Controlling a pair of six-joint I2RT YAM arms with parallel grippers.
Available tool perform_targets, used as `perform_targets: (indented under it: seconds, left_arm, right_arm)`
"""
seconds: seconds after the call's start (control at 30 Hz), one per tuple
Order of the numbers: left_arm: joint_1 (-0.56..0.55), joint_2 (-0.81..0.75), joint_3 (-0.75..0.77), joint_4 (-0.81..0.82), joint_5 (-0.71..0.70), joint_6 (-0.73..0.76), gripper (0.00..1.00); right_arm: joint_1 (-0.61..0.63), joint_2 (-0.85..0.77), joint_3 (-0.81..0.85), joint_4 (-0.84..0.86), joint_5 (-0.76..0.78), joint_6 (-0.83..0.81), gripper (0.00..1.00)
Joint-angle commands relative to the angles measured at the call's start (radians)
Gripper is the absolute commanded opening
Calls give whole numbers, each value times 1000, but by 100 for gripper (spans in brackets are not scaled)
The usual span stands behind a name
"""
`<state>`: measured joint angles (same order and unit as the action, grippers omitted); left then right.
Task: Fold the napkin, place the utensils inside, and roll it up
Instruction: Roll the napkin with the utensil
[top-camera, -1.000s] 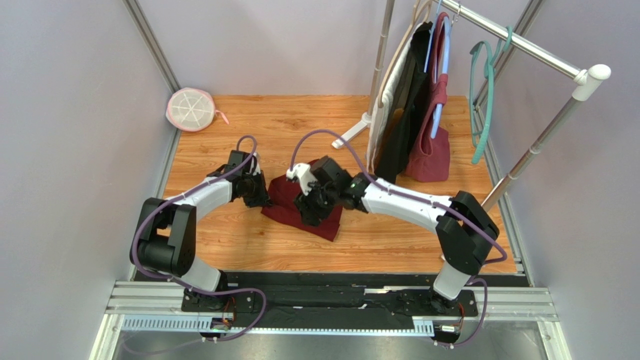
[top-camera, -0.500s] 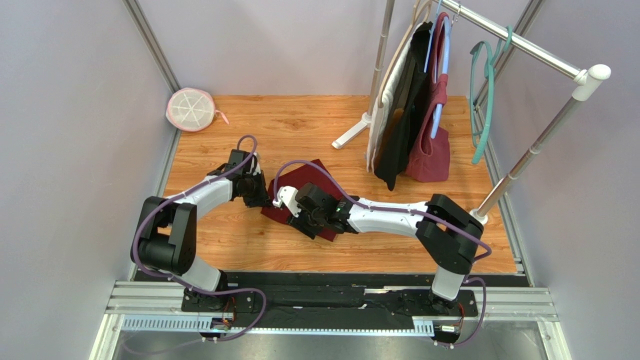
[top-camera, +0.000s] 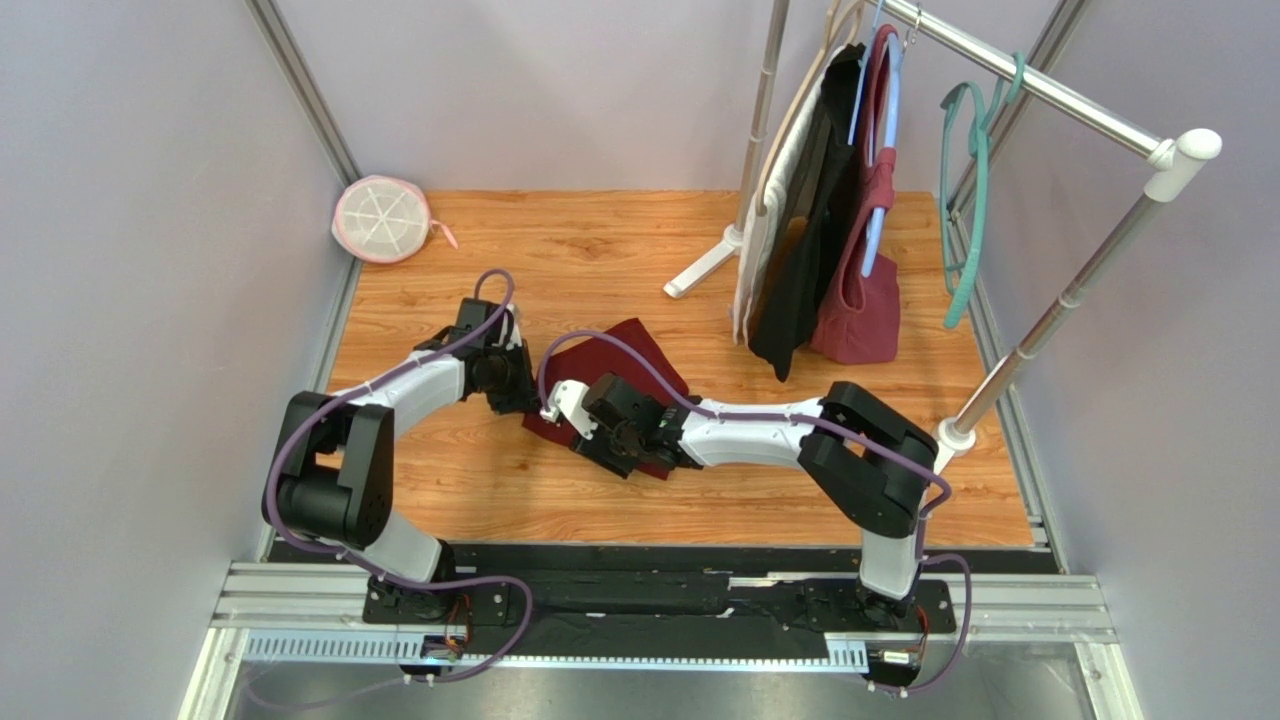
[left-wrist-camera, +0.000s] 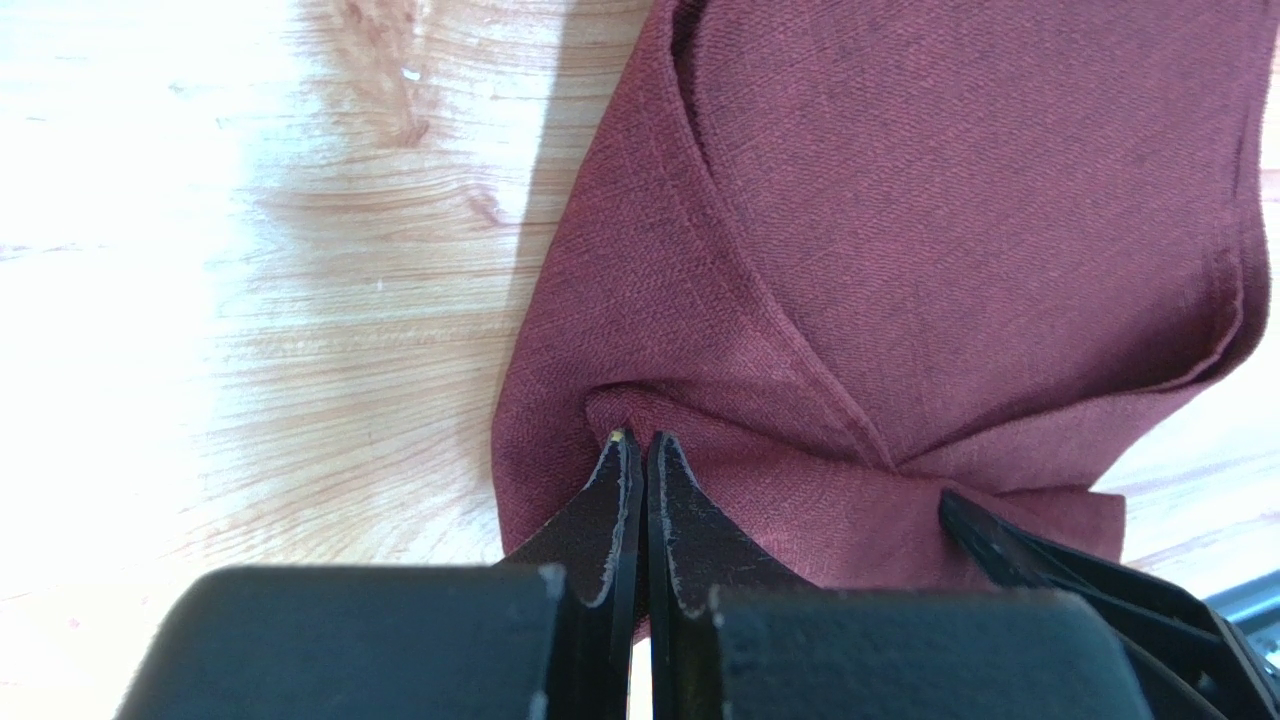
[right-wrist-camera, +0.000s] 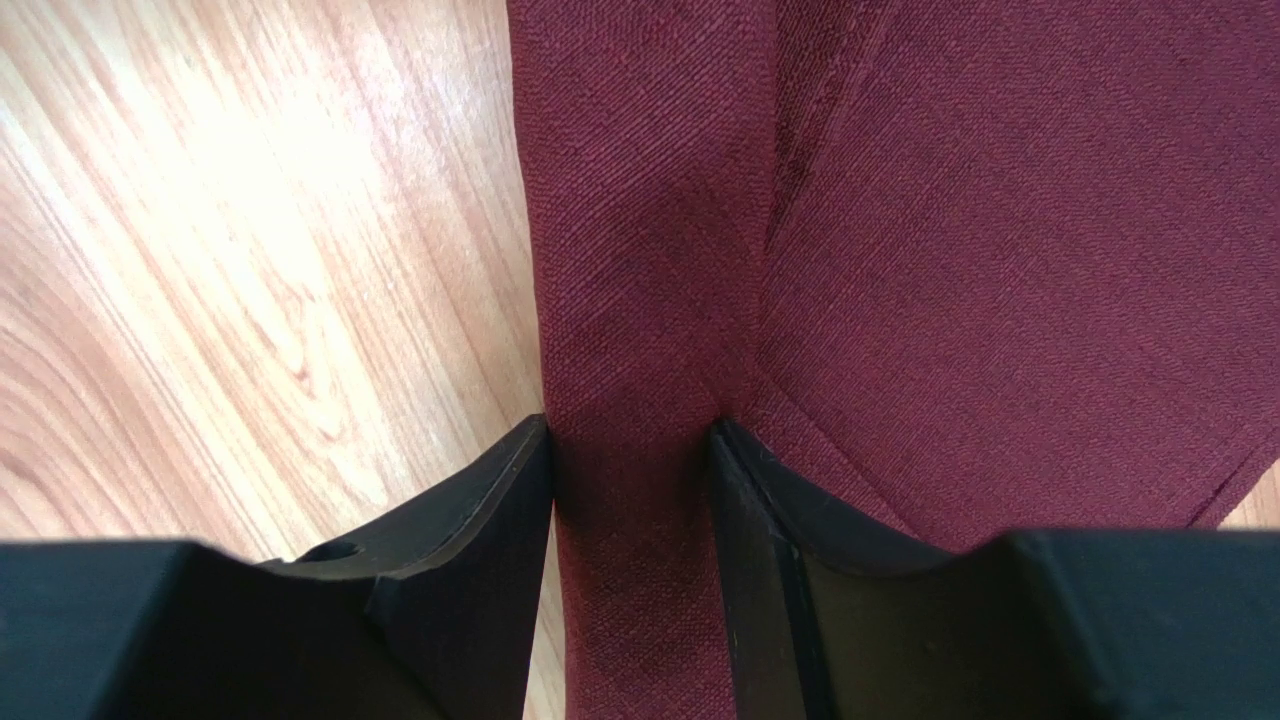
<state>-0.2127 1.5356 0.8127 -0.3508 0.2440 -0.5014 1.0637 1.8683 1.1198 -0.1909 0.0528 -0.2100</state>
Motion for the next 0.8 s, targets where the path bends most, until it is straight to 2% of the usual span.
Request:
perform_targets:
  seconds: [0.0,0.03,0.07,0.1,0.13,0.23,0.3,0.4,0.6,0.77]
  left_arm:
    - [6,-12,42,18,28,20,8]
    - [6,-29,51,12,25,20,23]
    - [7,-37,54,7,6,20,31]
    - [9,-46,59,0,-9,17,40]
    - [13,-70,65,-16,-24,12,54]
    - [61,-129,49,-31,-72,-12,66]
    - [94,-188,30,-27,-87,-28,67]
    - [98,-258,-27,-2,-109,-37,68]
    - [98,-423,-176,113,-14,-37,68]
    - [96,-463,-245,194,72,-40,68]
  right_arm:
    - [-7,60,12,18,30,-9,47]
    - [-8,64,12,8,32,-3,47]
    - [-11,77,14,2,32,3,46]
    - [-18,81,18,-5,27,11,40]
    - [-22,86,21,-33,18,21,36]
    - [-41,92,28,-85,-39,40,23]
    - [-59,89,32,-113,-138,64,16]
    - [-91,81,44,-160,-247,104,12]
    - [-142,101,123,-277,-474,142,12]
    - [-192,169,201,-311,-639,185,12]
